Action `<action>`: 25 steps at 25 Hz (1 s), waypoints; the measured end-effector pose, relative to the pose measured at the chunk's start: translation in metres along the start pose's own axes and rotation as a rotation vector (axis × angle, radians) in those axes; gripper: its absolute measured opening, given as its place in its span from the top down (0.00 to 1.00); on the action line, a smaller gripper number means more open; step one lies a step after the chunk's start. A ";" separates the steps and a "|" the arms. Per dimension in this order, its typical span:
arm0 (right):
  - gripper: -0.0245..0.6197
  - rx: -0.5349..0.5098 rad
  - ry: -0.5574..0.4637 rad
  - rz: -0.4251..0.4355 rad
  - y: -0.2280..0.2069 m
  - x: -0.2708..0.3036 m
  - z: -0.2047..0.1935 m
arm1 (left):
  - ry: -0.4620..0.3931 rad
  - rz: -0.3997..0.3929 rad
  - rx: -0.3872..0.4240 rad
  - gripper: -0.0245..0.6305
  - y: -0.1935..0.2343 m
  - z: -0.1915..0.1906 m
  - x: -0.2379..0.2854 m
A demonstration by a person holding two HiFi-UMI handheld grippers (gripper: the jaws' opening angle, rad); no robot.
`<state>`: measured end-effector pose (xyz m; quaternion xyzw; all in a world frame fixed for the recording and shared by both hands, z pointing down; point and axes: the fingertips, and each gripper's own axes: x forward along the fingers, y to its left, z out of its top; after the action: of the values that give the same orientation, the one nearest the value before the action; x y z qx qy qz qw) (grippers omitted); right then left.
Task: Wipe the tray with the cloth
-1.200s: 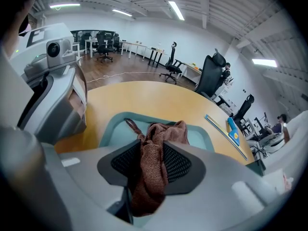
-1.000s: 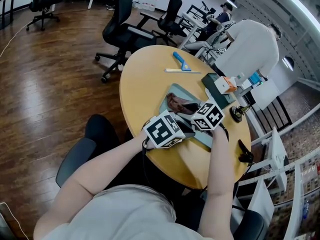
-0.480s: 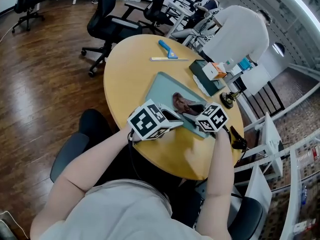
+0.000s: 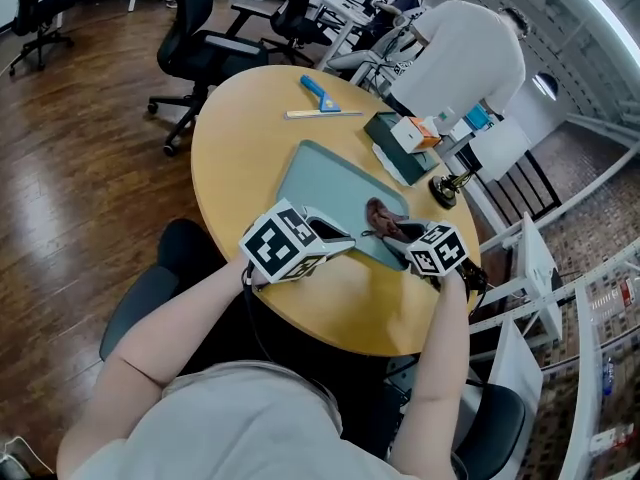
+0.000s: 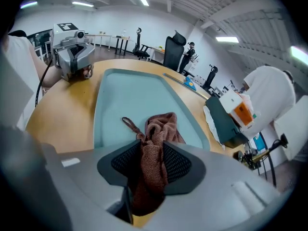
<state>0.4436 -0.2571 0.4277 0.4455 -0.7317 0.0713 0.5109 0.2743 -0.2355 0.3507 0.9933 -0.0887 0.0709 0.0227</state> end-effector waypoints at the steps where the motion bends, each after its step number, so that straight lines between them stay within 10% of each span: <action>1: 0.74 0.015 -0.006 -0.003 -0.001 -0.001 -0.003 | 0.000 -0.001 0.000 0.96 0.000 0.000 0.000; 25: 0.74 -0.196 -0.156 0.185 0.062 0.033 0.108 | 0.006 -0.061 0.015 0.96 -0.019 -0.002 -0.002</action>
<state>0.3227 -0.2998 0.4258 0.3285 -0.8104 0.0116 0.4849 0.2758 -0.2163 0.3514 0.9954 -0.0577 0.0738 0.0174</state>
